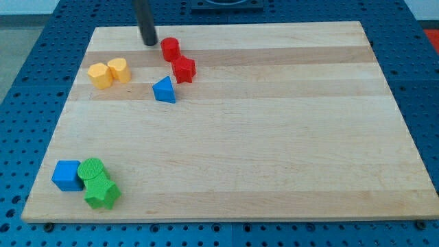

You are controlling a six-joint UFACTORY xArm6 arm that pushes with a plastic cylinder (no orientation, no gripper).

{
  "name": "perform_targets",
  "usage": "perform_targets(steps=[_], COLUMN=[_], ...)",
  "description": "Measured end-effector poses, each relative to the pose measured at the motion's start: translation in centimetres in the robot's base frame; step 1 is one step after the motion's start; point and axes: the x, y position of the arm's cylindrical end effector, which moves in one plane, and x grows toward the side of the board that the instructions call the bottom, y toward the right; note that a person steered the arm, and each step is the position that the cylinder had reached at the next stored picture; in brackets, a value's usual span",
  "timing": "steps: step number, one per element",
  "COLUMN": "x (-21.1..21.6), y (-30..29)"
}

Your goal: Move your arm to center left

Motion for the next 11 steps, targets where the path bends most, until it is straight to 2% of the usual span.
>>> perform_targets(steps=[1,2,3,4,6,8,11], x=[6.1,7.8,6.5,4.5,7.3,13.4,22.7], y=[4.8,5.2,4.9,2.0,-1.9,-5.8,-14.5])
